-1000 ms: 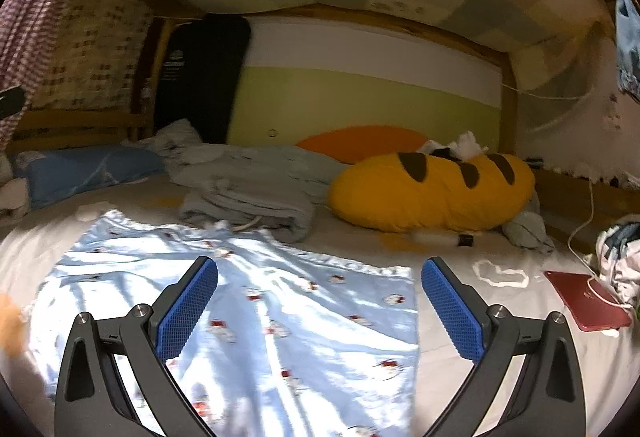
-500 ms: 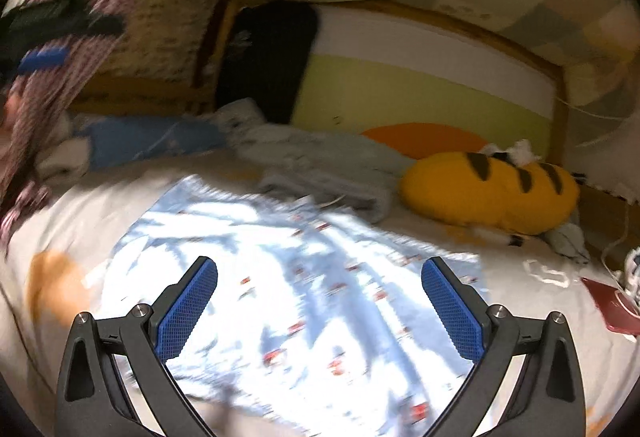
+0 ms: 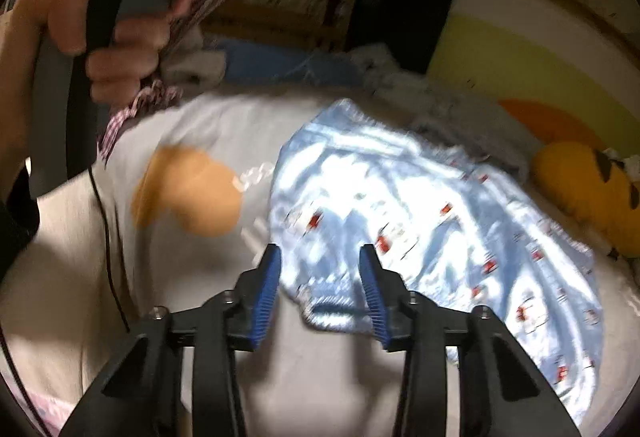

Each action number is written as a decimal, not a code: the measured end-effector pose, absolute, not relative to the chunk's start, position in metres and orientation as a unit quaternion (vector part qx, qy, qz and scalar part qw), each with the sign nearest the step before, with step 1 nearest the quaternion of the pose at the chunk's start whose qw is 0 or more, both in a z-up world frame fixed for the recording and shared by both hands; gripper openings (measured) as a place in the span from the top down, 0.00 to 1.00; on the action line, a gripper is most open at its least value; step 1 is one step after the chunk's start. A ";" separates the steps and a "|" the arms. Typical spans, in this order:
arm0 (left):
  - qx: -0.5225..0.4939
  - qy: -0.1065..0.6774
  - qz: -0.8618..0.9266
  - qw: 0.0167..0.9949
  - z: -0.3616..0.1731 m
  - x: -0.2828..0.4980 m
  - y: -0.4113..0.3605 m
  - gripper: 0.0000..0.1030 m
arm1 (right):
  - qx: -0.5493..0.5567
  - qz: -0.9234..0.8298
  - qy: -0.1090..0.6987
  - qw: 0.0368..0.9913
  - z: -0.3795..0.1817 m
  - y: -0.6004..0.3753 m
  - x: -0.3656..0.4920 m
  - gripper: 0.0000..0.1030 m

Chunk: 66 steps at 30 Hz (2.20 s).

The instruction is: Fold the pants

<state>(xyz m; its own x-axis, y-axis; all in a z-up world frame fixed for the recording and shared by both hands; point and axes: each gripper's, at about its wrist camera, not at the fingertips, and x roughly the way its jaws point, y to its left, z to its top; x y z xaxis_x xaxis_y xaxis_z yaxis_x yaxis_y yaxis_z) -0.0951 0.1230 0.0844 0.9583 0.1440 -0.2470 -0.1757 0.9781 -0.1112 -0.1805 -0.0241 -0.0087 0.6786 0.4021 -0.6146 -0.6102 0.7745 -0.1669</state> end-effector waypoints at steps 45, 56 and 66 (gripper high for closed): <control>-0.259 0.445 -0.032 0.857 -0.033 0.224 0.222 0.62 | -0.073 0.273 0.280 0.917 0.011 -0.058 -0.160 0.92; -0.215 0.414 0.009 0.885 -0.014 0.224 0.226 0.98 | -0.057 0.325 0.282 0.901 0.009 -0.055 -0.167 0.92; -0.184 0.404 0.072 0.893 0.010 0.208 0.245 0.98 | -0.053 0.372 0.279 0.884 0.010 -0.032 -0.193 0.92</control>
<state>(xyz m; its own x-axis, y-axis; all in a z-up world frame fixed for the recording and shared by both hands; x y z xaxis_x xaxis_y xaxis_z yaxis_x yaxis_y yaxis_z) 0.2084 0.2454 0.0097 0.6633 -0.0201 -0.7481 -0.2770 0.9220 -0.2703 -0.1932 -0.0322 0.0098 0.5677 0.6279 -0.5323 -0.6874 0.7174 0.1131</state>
